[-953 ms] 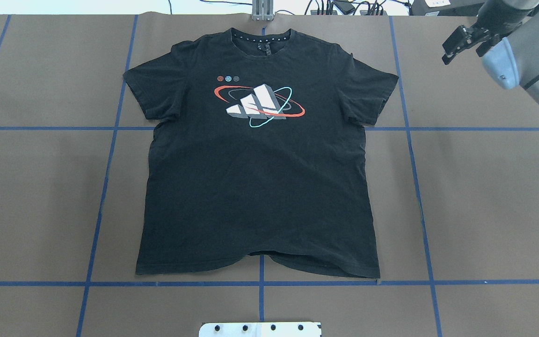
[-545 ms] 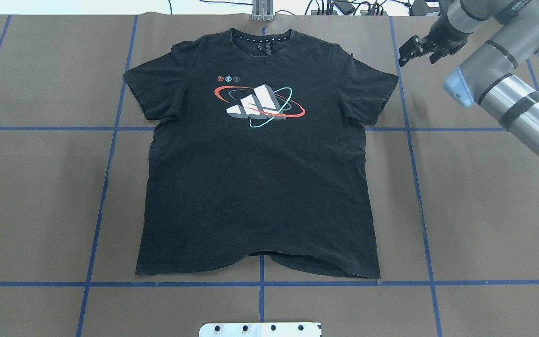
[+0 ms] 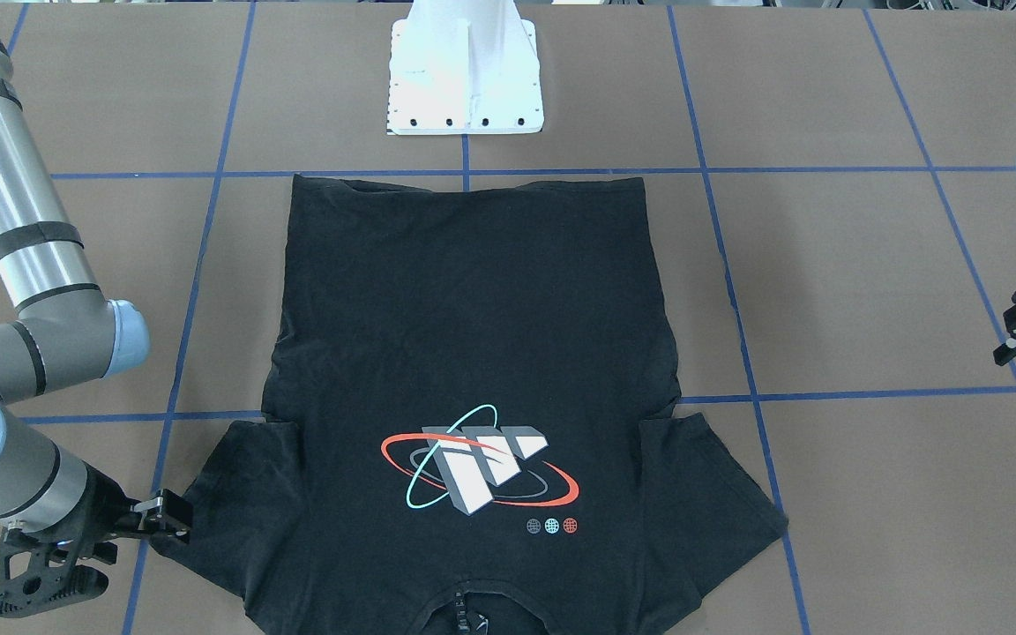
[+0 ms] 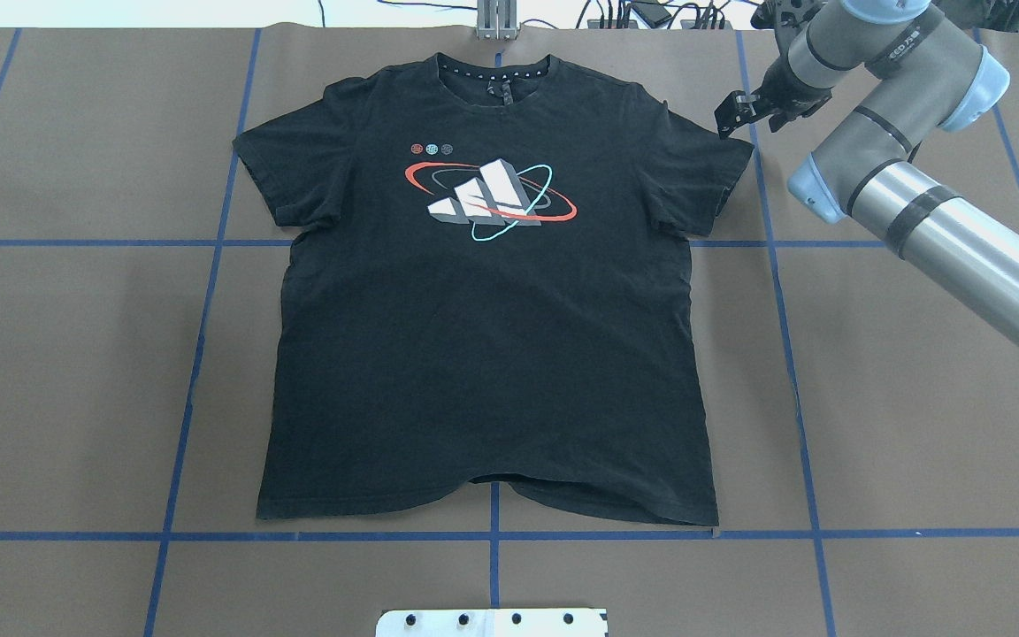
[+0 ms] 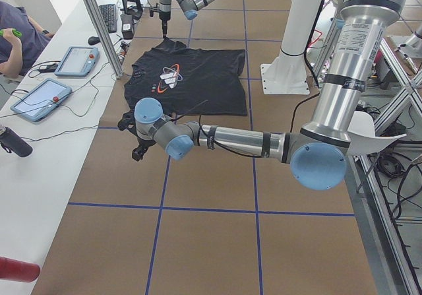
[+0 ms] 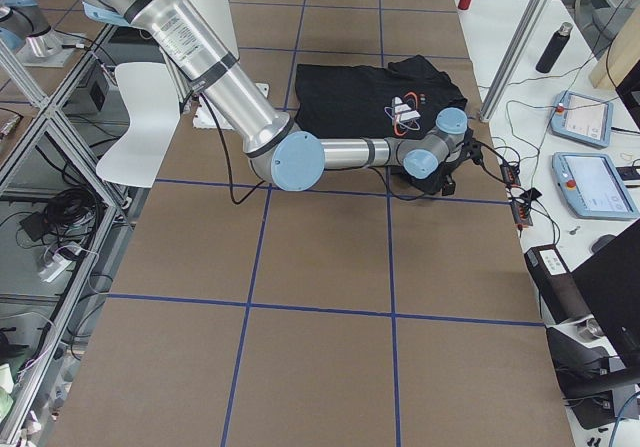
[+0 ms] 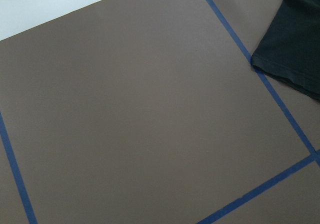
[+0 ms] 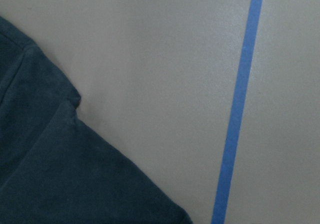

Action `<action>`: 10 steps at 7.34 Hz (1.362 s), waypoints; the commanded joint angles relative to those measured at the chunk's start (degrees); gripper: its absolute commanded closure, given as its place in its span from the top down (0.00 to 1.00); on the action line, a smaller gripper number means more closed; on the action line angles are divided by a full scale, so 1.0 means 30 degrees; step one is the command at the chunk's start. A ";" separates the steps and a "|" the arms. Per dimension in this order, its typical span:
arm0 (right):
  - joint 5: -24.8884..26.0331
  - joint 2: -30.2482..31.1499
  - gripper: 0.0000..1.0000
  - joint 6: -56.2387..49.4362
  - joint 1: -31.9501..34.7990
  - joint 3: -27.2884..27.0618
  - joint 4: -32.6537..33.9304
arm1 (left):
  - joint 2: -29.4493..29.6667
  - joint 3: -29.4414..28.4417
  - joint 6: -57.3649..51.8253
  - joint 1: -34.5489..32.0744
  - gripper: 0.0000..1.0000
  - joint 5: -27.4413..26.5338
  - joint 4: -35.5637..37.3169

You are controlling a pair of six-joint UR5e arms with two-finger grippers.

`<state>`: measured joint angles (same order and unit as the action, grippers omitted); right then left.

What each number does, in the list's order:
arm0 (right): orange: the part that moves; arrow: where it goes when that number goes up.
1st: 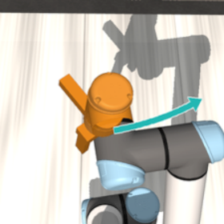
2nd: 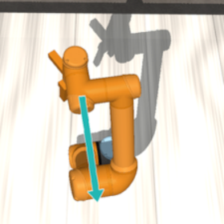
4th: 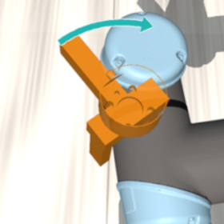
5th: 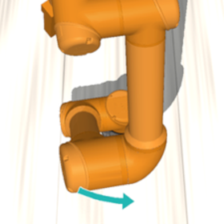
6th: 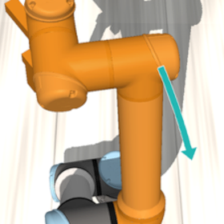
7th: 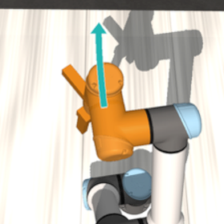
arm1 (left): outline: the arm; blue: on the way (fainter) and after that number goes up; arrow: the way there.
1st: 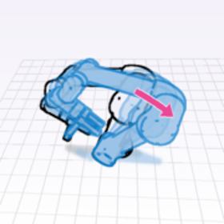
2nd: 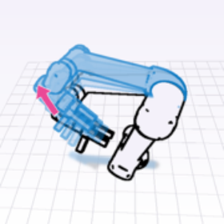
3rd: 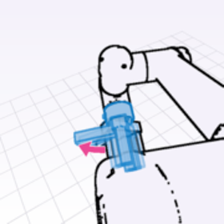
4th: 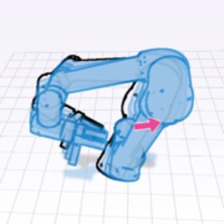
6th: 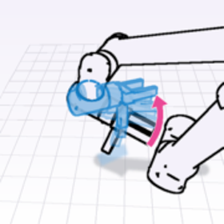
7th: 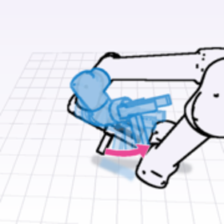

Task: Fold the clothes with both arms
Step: 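Move the right gripper over the sleeve nearest it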

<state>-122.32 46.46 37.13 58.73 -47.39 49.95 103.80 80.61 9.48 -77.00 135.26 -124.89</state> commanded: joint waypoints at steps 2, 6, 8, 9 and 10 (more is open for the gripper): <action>0.0520 0.0303 0.66 -0.0100 -0.0327 0.0299 -0.0707 | 0.0000 -0.0005 0.0005 0.0002 1.00 0.0000 -0.0001; 0.0491 0.0511 0.05 0.0016 -0.0328 0.0240 -0.1297 | 0.0000 -0.0034 0.0005 0.0002 1.00 0.0000 -0.0001; 0.0404 0.0422 0.00 0.0017 -0.0240 0.0094 -0.1326 | -0.0058 -0.0005 0.0005 0.0002 1.00 0.0000 -0.0001; 0.0287 0.0393 0.00 0.0046 -0.0153 -0.0110 -0.1268 | -0.0059 0.0024 0.0005 0.0002 1.00 0.0000 -0.0001; 0.0025 0.0335 0.00 0.0278 -0.0065 -0.0605 -0.1036 | -0.0117 0.0025 0.0005 0.0002 1.00 0.0000 -0.0001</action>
<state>-121.52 47.64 37.41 58.23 -47.84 46.25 103.59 80.65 9.49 -76.99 135.26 -124.89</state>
